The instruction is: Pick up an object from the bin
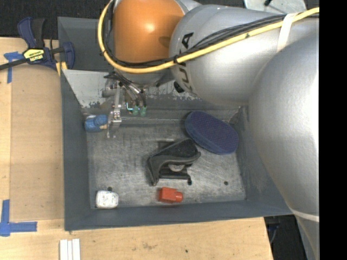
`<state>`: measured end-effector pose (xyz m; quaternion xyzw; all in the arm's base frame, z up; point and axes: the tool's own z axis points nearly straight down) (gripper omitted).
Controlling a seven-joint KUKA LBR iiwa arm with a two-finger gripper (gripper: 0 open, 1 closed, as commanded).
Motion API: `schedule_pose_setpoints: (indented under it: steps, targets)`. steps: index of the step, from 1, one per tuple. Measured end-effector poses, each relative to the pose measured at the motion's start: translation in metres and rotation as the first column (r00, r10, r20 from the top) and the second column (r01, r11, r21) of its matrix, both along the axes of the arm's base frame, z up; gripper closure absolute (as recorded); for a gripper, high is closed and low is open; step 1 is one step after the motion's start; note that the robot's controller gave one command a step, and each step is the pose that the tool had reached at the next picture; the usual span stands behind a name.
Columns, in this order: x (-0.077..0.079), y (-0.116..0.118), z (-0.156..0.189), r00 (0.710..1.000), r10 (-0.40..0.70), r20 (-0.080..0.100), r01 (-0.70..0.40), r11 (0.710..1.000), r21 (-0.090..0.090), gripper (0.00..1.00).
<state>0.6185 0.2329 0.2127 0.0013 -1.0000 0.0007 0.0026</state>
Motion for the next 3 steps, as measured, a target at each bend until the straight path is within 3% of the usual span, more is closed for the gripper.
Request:
schedule_pose_setpoints:
  steps: [1, 2, 3]
  targets:
    - [0.01, -0.011, -0.141, 0.999, -0.05, 0.01, 0.05, 0.999, 0.005, 0.0]
    - [0.013, -0.011, -0.136, 0.998, -0.052, 0.019, 0.052, 0.999, 0.008, 1.0]
    - [0.003, -0.006, -0.007, 1.0, -0.011, 0.017, 0.011, 1.0, 0.006, 1.0]
